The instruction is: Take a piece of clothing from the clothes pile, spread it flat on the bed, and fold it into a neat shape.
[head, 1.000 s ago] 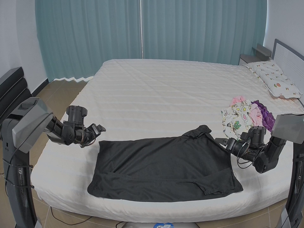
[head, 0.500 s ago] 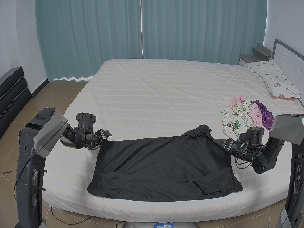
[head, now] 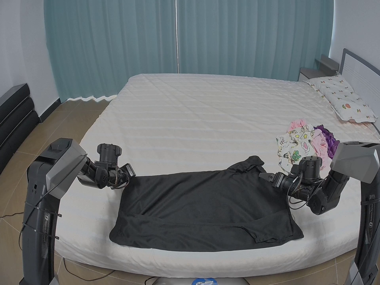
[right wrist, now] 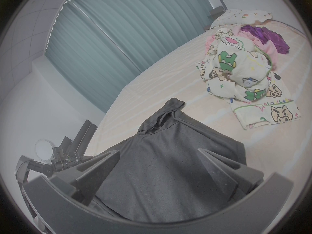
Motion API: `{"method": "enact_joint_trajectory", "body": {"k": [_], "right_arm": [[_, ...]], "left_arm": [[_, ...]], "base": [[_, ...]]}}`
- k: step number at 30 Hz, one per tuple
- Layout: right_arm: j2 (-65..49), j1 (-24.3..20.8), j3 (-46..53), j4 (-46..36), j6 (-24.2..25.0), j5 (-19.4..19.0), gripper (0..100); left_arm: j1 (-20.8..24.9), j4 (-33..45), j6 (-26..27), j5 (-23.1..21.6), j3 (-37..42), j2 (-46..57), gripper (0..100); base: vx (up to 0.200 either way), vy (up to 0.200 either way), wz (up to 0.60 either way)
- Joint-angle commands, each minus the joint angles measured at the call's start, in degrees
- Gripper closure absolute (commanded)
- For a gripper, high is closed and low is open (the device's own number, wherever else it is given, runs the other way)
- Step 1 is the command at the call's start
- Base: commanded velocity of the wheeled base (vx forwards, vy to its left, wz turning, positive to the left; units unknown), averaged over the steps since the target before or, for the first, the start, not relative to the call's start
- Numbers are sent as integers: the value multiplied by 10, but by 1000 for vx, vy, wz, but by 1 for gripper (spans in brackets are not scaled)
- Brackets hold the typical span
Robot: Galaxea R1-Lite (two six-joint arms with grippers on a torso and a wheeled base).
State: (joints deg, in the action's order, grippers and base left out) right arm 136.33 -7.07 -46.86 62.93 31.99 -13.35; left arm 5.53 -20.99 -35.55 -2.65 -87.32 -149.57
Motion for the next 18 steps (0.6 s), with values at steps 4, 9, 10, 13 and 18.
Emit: {"method": "enact_joint_trajectory", "body": {"k": [4, 9, 10, 13, 18], "right_arm": [[0, -5, -105, -105, -53, 31, 0], [41, -5, -197, -172, -68, 61, 0], [53, -5, -217, -187, -70, 68, 0], [87, -6, -266, -219, -84, 89, 0], [134, -6, -351, -259, -111, 112, 0]], "left_arm": [[-2, -2, -20, 24, 0, 5, 100], [-1, -36, -62, 36, 5, 16, 100], [-1, -42, -64, 36, 7, 16, 100], [1, -48, -66, 36, 17, 16, 100], [1, -49, -67, 36, 24, 19, 100]], "base": [[0, 0, 0], [0, 0, 0], [0, 0, 0], [0, 0, 0], [0, 0, 0]]}}
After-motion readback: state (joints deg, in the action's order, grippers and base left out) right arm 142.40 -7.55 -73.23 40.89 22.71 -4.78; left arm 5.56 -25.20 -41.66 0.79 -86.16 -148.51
